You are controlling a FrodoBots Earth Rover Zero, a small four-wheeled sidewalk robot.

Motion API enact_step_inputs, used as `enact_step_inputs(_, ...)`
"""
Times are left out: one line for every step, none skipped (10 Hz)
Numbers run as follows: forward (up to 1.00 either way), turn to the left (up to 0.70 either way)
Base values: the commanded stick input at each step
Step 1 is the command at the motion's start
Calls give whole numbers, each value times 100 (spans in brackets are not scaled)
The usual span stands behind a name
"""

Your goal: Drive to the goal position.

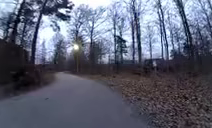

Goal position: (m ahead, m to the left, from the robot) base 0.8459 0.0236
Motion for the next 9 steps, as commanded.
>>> enact_step_inputs(66, 0)
enact_step_inputs(61, 0)
enact_step_inputs(56, 0)
enact_step_inputs(52, 0)
enact_step_inputs(47, 0)
enact_step_inputs(42, 0)
enact_step_inputs(38, 0)
enact_step_inputs(33, 0)
enact_step_inputs(28, 0)
